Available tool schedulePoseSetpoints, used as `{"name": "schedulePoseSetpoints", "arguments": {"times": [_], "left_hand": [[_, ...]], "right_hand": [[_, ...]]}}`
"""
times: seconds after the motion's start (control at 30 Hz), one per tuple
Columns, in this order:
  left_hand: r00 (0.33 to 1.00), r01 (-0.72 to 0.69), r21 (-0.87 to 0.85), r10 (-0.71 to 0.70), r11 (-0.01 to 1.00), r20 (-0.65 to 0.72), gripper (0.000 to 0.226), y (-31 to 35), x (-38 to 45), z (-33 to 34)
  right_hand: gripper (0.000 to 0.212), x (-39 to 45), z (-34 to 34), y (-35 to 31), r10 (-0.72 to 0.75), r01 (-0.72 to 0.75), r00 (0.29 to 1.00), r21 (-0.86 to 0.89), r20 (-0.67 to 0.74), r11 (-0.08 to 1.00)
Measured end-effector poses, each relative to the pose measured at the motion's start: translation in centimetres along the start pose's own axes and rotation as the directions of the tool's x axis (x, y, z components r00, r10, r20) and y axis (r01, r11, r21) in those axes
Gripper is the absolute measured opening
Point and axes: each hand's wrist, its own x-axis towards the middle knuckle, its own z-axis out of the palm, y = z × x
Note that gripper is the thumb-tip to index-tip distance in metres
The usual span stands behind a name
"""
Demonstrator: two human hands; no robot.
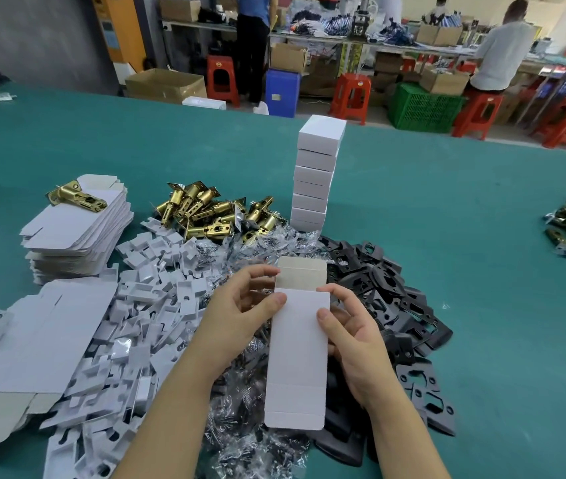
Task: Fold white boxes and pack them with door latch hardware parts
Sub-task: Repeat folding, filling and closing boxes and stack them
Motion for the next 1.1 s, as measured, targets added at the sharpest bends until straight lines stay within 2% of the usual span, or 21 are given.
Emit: {"name": "schedulePoseSetpoints", "arguments": {"times": [0.27, 0.4, 0.6, 0.83, 1.1], "left_hand": [[0.998, 0.061, 0.074, -0.063, 0.995, 0.028, 0.014, 0.16, -0.17, 0.12], [0.994, 0.096, 0.059, -0.099, 0.994, 0.045, 0.011, 0.13, -0.22, 0.14], [0.991, 0.120, 0.041, -0.123, 0.992, 0.060, 0.013, 0.34, -0.35, 0.22], [0.991, 0.128, 0.039, -0.129, 0.991, 0.041, 0.013, 0.48, -0.47, 0.32], [0.991, 0.126, 0.025, -0.127, 0.992, 0.046, 0.017, 0.22, -0.33, 0.35]], "right_hand": [[0.023, 0.14, -0.24, 0.33, 0.009, -0.009, 0.999, -0.004, -0.046, 1.000], [0.035, 0.17, -0.36, 0.33, 0.037, -0.034, 0.997, 0.050, -0.061, 0.998], [0.040, 0.43, -0.47, 0.34, 0.043, -0.036, 0.996, 0.086, -0.083, 0.996], [0.031, 0.30, -0.27, 0.10, 0.041, -0.034, 0.997, 0.106, -0.065, 0.994], [0.035, 0.21, -0.09, -0.09, 0.057, -0.049, 0.997, 0.121, -0.061, 0.991]]}}
